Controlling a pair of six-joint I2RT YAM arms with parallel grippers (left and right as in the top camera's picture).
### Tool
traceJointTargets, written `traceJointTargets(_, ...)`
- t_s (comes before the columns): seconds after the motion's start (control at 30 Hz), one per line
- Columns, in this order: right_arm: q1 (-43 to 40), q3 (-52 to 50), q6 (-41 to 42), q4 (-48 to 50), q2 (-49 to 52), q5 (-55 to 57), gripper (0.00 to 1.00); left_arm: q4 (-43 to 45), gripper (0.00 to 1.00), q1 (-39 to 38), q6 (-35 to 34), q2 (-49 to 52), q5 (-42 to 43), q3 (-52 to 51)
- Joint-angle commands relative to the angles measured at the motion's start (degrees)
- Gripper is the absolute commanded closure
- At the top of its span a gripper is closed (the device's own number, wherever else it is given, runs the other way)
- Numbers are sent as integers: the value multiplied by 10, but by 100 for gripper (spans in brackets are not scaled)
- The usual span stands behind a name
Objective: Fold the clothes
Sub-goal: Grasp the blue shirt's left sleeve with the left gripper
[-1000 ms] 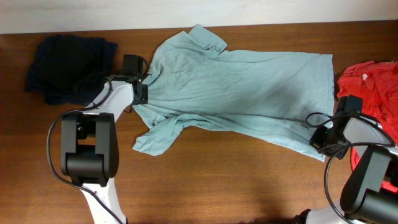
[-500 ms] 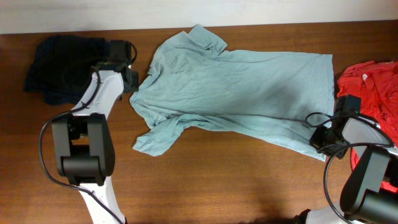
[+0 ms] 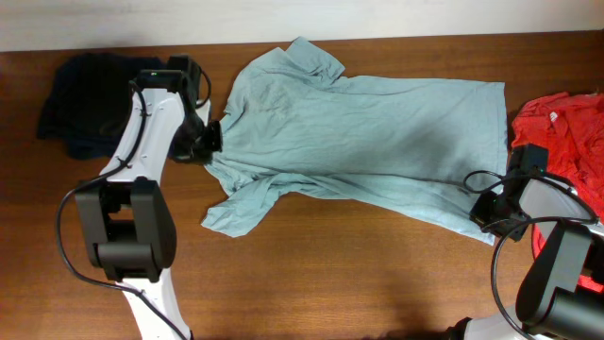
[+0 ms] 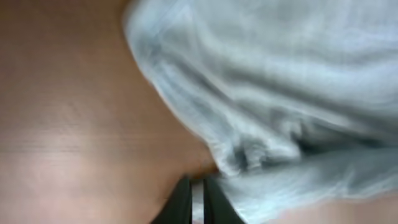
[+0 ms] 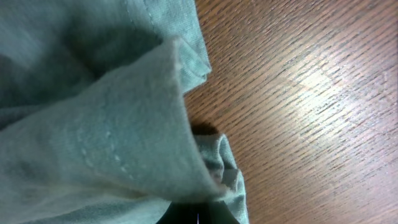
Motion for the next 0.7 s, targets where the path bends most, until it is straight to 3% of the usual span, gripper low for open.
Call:
traceJointTargets(0.0,-6,-31,5,10,43,2,95,-32,90,-36,2,6,34,6)
traceJointTargets(0.17,-6,-31,5,9,43,-2,94,-3,89,-123,2,5,-96,5)
traceJointTargets(0.3,-6,-31,5,9,43,-2,95,8,86,-179,2,5,-155,-3)
traceJointTargets(0.43,-6,-31,5,9,43,-4,94,7,73,-197,2,5,-172,-31)
traceJointTargets(0.67,-6,-31,5,11,43,-15,90,28,72,-201,21,5,-180,-64)
